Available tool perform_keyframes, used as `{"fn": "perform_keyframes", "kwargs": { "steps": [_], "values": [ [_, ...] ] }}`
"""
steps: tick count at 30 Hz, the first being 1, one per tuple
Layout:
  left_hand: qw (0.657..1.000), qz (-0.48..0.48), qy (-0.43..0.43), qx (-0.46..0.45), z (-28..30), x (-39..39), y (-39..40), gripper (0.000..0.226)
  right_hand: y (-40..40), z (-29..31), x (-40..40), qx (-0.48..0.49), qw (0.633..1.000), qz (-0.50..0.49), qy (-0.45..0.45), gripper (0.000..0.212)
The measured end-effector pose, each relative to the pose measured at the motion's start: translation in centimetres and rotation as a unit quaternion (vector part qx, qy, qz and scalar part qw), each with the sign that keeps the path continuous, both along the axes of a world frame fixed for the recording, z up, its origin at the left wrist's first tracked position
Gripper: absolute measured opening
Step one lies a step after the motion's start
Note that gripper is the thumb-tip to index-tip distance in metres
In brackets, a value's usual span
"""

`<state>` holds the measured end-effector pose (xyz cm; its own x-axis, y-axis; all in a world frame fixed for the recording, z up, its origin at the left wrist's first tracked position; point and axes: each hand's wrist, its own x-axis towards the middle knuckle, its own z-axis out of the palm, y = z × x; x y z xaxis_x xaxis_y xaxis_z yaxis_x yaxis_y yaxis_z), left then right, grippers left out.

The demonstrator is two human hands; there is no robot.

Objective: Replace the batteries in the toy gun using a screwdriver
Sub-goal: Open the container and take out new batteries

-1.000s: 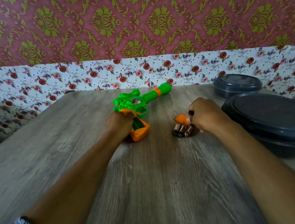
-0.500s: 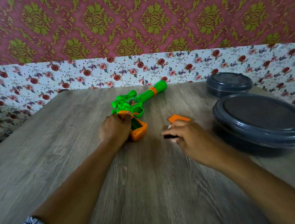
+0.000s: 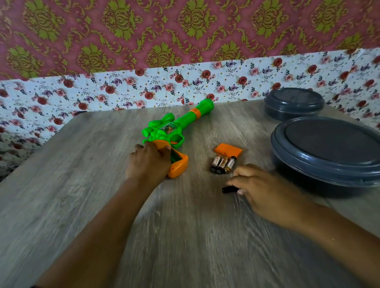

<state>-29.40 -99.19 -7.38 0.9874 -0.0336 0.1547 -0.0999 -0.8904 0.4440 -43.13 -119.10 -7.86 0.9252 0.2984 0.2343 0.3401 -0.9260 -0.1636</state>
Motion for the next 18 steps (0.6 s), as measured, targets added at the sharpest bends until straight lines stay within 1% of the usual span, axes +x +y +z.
{"fn": "perform_keyframes", "kwargs": {
  "steps": [2, 4, 6, 8, 9, 10, 12, 14, 16, 18],
  "values": [
    [1.000, -0.001, 0.002, 0.001, 1.2, -1.2, -0.5, 0.056, -0.4, 0.2, -0.2, 0.005, 1.000, 0.006, 0.003, 0.025],
    [0.999, -0.024, -0.035, 0.031, 2.6, -2.7, -2.1, 0.060, -1.4, 1.4, -0.4, 0.031, 0.999, 0.003, -0.009, 0.023],
    [0.991, -0.080, -0.095, 0.045, 3.9, -3.6, -4.5, 0.061, -3.0, 3.3, -0.4, 0.070, 0.997, -0.017, -0.043, 0.022],
    [0.978, -0.160, -0.131, 0.017, 5.1, -3.5, -7.7, 0.058, -5.2, 5.6, 0.2, 0.123, 0.987, -0.067, -0.082, 0.017],
    [0.972, -0.195, -0.131, -0.009, 5.7, -3.1, -9.4, 0.056, -6.4, 6.5, 0.8, 0.154, 0.979, -0.091, -0.093, 0.014],
    [0.967, -0.222, -0.117, -0.042, 6.2, -2.6, -11.2, 0.054, -7.6, 7.3, 1.7, 0.178, 0.972, -0.114, -0.100, 0.012],
    [0.960, -0.253, -0.060, -0.103, 6.9, -1.0, -15.4, 0.050, -10.7, 8.4, 3.8, 0.194, 0.962, -0.161, -0.110, 0.009],
    [0.956, -0.269, -0.018, -0.116, 6.9, 0.4, -19.1, 0.048, -13.8, 8.8, 6.0, 0.164, 0.961, -0.203, -0.092, 0.009],
    [0.951, -0.289, 0.015, -0.108, 6.6, 1.6, -22.2, 0.045, -17.1, 8.7, 7.8, 0.120, 0.964, -0.231, -0.055, 0.015],
    [0.944, -0.301, 0.054, -0.123, 6.2, 2.6, -24.3, 0.040, -20.0, 8.4, 9.2, 0.090, 0.964, -0.248, -0.019, 0.023]
  ]
}}
